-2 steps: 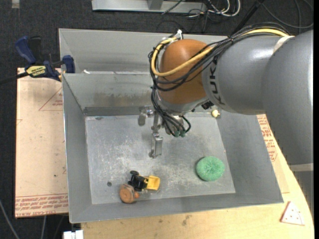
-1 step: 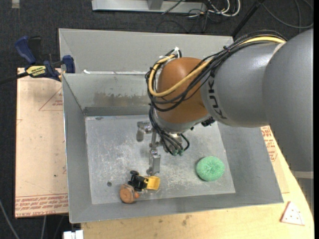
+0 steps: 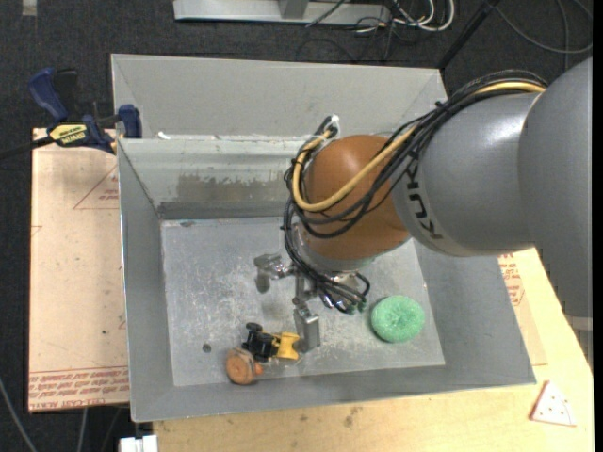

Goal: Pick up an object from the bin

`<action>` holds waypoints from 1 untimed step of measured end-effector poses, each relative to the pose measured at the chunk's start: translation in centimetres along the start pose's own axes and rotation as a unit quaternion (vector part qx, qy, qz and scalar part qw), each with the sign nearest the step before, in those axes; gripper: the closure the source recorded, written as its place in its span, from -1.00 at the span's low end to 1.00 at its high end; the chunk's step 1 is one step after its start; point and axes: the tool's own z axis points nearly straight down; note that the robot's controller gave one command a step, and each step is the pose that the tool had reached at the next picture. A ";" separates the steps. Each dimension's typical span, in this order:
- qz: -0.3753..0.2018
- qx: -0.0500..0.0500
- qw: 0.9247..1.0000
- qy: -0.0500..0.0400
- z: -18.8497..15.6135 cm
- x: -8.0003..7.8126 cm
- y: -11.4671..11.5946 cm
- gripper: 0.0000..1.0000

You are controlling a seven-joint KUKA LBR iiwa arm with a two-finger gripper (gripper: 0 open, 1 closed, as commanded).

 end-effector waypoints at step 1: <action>0.022 0.000 1.000 -0.001 5.3 2.4 0.9 -1.00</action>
Offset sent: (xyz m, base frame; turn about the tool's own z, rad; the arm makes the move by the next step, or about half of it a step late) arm -0.0185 0.0031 -0.0534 -0.1915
